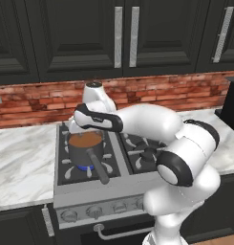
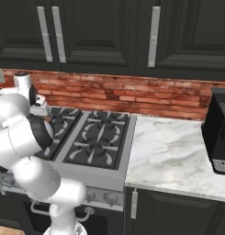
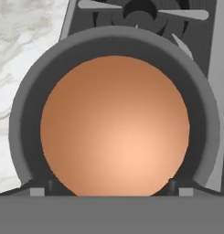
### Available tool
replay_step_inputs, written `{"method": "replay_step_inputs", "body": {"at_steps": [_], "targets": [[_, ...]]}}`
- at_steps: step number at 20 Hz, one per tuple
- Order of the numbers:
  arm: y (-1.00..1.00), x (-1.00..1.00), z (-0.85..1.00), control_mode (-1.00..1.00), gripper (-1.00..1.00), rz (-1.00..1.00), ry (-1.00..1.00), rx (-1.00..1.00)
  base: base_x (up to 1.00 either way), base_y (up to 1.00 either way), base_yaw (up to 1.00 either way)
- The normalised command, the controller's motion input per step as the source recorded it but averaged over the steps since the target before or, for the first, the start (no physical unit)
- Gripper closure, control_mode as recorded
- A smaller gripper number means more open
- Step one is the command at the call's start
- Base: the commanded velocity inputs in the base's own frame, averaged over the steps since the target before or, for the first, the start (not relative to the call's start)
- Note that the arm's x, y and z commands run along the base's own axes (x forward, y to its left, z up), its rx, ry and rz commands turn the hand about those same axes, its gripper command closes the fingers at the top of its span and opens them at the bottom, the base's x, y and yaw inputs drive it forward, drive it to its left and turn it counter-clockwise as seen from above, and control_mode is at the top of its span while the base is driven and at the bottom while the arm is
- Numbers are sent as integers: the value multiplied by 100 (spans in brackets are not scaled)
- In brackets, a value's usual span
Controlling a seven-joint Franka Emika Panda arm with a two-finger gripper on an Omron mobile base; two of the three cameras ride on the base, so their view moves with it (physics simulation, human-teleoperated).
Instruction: Pick up the sugar cube(s) and place them in the saucepan with hot chocolate.
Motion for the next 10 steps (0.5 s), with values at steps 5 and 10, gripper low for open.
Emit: {"method": "replay_step_inputs", "body": {"at_steps": [5,10], "targets": [[0,-25,43,-100,-100,0,-3,0,0,0,0],[0,-30,29,-100,-100,0,-7,0,0,0,0]]}}
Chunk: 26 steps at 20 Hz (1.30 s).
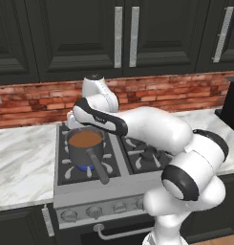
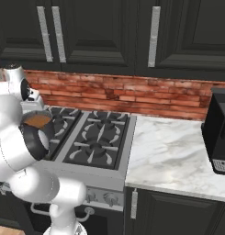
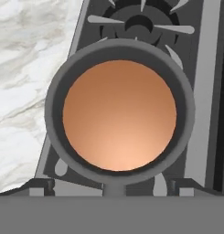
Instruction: Pick up the sugar cube(s) and place them in the saucepan with hot chocolate.
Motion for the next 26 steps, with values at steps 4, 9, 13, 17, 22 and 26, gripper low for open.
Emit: {"method": "replay_step_inputs", "body": {"at_steps": [4,9,13,17,22,26], "targets": [[-1,-46,19,-100,-100,0,-13,2,0,0,0],[0,-29,5,-100,-100,0,-14,1,0,0,0],[-8,-18,0,-100,-100,0,-8,1,0,0,0],[-2,-18,0,-100,-100,0,-7,0,0,0,0],[-3,-11,4,-100,-100,0,-5,1,0,0,0],[-21,-6,17,-100,-100,1,0,3,0,0,0]]}}
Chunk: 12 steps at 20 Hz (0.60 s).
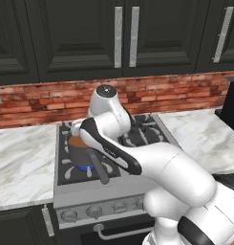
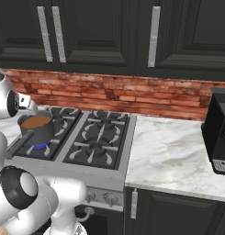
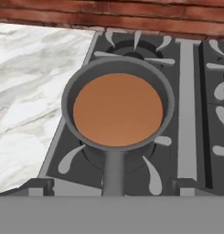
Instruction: Pick up the sugar cube(s) and place them in the saucepan with hot chocolate.
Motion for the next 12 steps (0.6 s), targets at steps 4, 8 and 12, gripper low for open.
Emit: {"method": "replay_step_inputs", "body": {"at_steps": [4,8,12], "targets": [[-32,-22,14,-100,-100,0,-1,3,0,0,0],[-59,-65,22,-100,-100,0,0,6,0,0,0],[-85,-78,29,-100,-100,0,0,6,0,0,0]]}}
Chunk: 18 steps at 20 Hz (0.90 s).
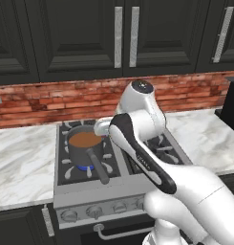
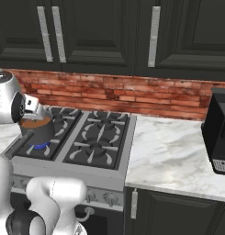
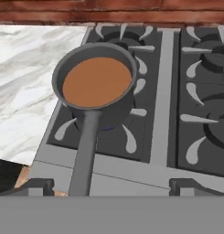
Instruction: Pick up the sugar cube(s) and place them in the saucepan with hot chocolate.
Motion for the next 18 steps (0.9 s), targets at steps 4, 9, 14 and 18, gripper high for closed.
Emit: {"method": "replay_step_inputs", "body": {"at_steps": [4,9,14,18], "targets": [[-100,-62,27,-100,-100,-2,0,2,0,0,0],[-100,-37,38,-100,-100,-5,0,0,0,0,0],[-100,-1,42,-100,-100,-7,1,0,0,0,0],[-99,-7,28,-100,-100,-5,3,0,0,0,0]]}}
